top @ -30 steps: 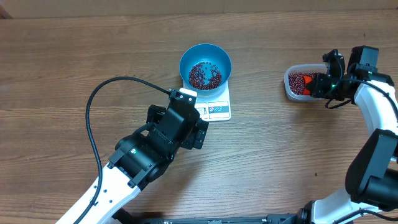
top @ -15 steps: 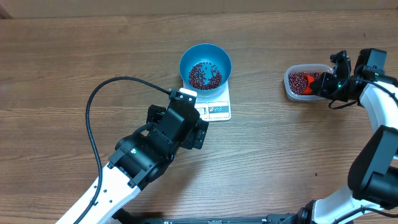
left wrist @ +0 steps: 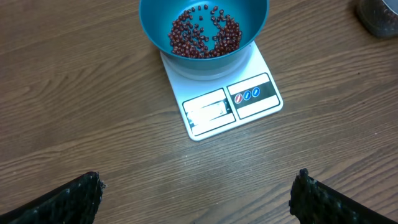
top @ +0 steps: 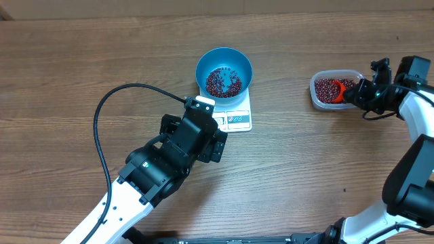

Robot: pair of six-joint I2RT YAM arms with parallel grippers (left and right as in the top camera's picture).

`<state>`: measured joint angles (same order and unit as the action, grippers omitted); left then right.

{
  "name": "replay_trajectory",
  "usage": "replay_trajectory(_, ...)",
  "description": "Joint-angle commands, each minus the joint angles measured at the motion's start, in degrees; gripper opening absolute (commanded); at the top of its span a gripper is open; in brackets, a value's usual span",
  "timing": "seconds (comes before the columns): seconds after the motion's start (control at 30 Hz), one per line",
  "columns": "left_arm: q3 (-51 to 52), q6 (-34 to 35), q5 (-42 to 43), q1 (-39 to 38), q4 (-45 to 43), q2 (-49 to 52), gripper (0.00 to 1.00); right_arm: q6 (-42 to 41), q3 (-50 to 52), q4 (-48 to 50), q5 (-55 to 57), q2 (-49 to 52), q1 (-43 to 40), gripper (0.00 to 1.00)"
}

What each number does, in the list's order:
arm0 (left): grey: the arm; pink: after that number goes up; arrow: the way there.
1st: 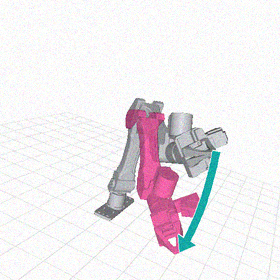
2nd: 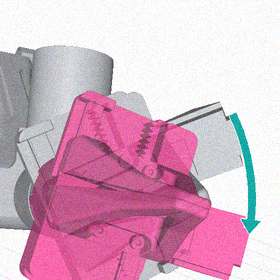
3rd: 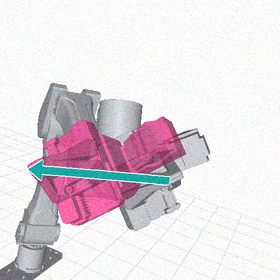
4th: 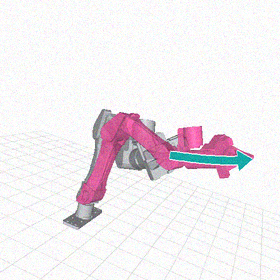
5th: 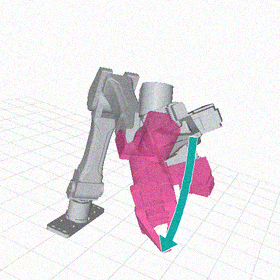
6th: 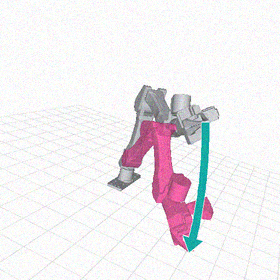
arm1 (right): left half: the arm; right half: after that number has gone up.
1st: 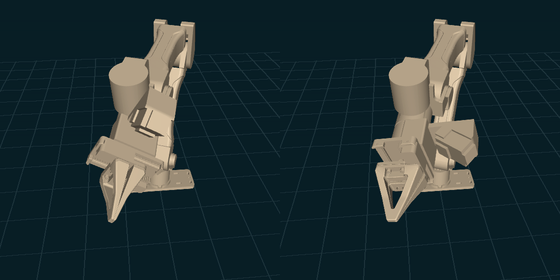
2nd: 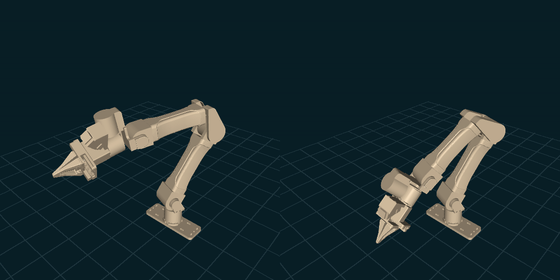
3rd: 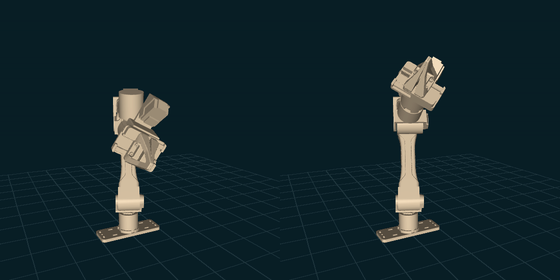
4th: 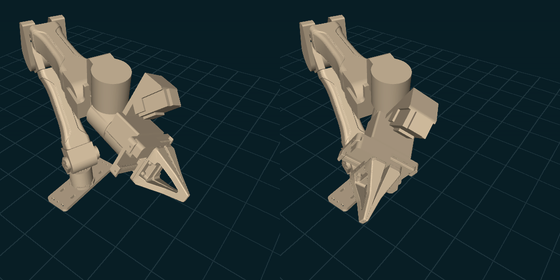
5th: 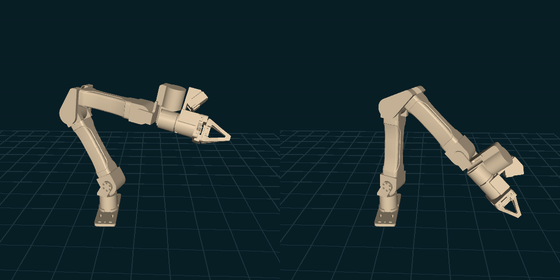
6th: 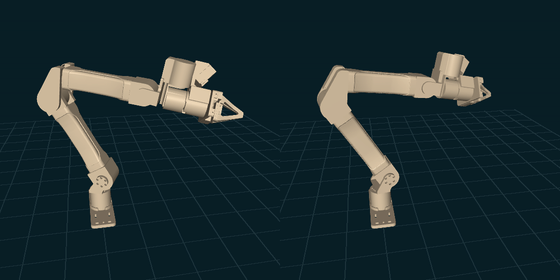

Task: Scoop item into bowl and weigh 150g on scale
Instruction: 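Drag the red cup through the beans to scoop with right gripper, then lift the filled red cup out of the tub with the right gripper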

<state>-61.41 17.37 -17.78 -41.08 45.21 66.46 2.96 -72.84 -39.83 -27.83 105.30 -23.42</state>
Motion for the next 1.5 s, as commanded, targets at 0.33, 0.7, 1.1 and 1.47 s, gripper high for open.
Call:
replay_trajectory(0.33, 0.2, -0.5, -0.2, 0.6, 0.0, 0.3, 0.99, -3.0, 0.1, -0.2, -4.2, 1.7, -1.1, 0.04)
replay_trajectory(0.7, 0.2, -0.5, -0.2, 0.6, 0.0, 0.3, 0.99, -2.7, 0.1, 0.4, -11.0, 1.7, -1.4, 0.04)
replay_trajectory(1.1, 0.2, -0.5, -0.2, 0.6, 0.0, 0.3, 0.99, -1.3, 0.1, 0.3, -23.9, 1.7, -7.7, 0.04)
replay_trajectory(1.47, 0.2, -0.5, -0.2, 0.6, 0.0, 0.3, 0.99, 0.1, 0.1, -0.3, -26.5, 1.7, -9.4, 0.04)
